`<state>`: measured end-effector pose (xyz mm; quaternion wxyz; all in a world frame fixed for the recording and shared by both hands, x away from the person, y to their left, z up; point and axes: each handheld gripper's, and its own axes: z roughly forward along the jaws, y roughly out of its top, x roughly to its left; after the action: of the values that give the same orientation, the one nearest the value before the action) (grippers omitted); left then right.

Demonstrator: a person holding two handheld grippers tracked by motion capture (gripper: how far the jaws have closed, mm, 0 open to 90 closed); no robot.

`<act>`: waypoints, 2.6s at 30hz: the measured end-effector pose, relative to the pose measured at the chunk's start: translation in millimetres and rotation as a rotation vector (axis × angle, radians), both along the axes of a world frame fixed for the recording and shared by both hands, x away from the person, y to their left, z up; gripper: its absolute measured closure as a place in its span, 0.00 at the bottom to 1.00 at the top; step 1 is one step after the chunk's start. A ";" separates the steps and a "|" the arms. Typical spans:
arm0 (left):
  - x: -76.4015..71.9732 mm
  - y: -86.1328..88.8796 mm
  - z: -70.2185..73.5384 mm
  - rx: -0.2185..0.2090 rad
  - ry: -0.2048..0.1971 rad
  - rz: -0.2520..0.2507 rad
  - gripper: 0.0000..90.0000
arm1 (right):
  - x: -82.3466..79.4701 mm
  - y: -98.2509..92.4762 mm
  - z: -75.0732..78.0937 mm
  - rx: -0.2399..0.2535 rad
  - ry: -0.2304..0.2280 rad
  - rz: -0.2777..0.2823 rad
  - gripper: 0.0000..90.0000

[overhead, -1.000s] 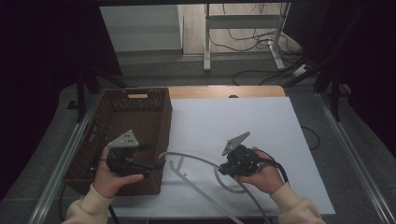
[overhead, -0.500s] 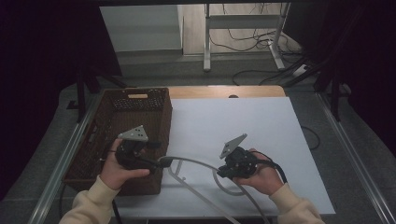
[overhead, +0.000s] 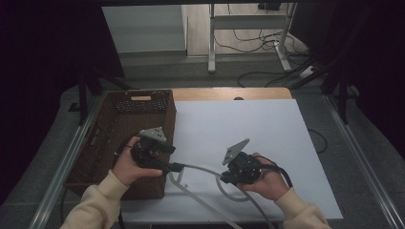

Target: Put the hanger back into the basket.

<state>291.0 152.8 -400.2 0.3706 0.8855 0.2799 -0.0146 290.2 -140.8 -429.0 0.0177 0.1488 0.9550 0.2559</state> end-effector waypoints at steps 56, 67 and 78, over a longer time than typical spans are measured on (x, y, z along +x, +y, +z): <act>-14.4 -37.3 1.2 0.175 -0.036 -0.277 0.89 | -3.9 -4.5 20.0 0.104 0.013 0.012 0.74; -14.4 -12.7 8.2 0.073 -0.060 -0.196 0.89 | -0.4 -36.0 54.2 0.347 -0.083 -0.129 0.41; -14.2 11.6 11.0 0.012 -0.072 -0.097 0.89 | -3.4 -83.7 72.8 0.502 -0.155 -0.250 0.30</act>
<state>276.8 164.5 -389.2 0.3740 0.9002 0.2232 0.0007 286.7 -224.6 -356.2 0.0848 0.2449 0.8318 0.4909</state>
